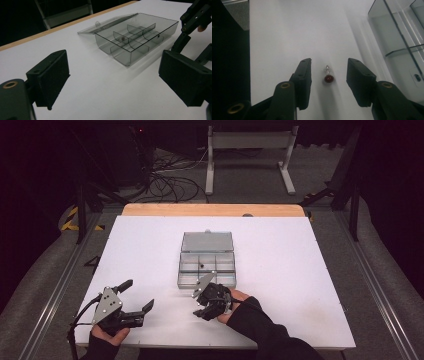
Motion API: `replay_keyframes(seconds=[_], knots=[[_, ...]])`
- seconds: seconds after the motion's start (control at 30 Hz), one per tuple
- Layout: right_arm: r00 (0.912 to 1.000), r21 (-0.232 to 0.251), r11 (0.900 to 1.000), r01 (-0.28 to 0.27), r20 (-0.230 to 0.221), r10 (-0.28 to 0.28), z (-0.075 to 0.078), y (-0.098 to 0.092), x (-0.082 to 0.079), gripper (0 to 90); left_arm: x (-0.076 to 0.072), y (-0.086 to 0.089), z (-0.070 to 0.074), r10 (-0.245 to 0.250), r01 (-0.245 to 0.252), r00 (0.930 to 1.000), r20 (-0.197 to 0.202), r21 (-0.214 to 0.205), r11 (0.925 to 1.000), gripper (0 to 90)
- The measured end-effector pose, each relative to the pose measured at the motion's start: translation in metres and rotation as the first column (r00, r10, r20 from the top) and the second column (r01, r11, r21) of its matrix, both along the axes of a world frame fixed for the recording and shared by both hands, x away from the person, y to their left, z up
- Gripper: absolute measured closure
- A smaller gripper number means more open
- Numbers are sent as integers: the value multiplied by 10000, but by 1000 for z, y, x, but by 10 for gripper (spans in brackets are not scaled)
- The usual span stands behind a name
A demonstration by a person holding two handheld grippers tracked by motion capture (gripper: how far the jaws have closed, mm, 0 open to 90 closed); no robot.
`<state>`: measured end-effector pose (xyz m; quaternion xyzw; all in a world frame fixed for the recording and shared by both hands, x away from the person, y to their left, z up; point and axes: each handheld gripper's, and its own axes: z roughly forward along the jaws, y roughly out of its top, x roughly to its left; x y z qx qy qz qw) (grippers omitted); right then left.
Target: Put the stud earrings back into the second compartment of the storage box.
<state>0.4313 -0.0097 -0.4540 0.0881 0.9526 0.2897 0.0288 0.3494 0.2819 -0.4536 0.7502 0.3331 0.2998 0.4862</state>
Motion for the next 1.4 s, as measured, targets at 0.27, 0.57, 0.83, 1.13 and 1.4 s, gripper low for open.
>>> replay_keyframes(seconds=[0.27,0.57,0.83,1.13,1.4], knots=[[9999,-531,9985,-114,107,120,-9,7,0,667,0,0,0,17,-17,10000,-12,-35,10000,101],[9991,-832,9960,-326,236,347,-14,12,0,796,0,0,0,33,-33,10000,-35,-65,10000,101],[9990,-819,9960,-352,227,372,-14,12,0,797,0,0,0,28,-28,10000,3,-38,10000,101],[9997,-212,9996,-175,191,179,0,5,-1,797,0,0,0,41,-41,10000,-26,-53,10000,101],[9991,269,9996,34,432,-45,19,-1,0,797,0,0,0,36,-36,10000,-1,-7,10000,102]])
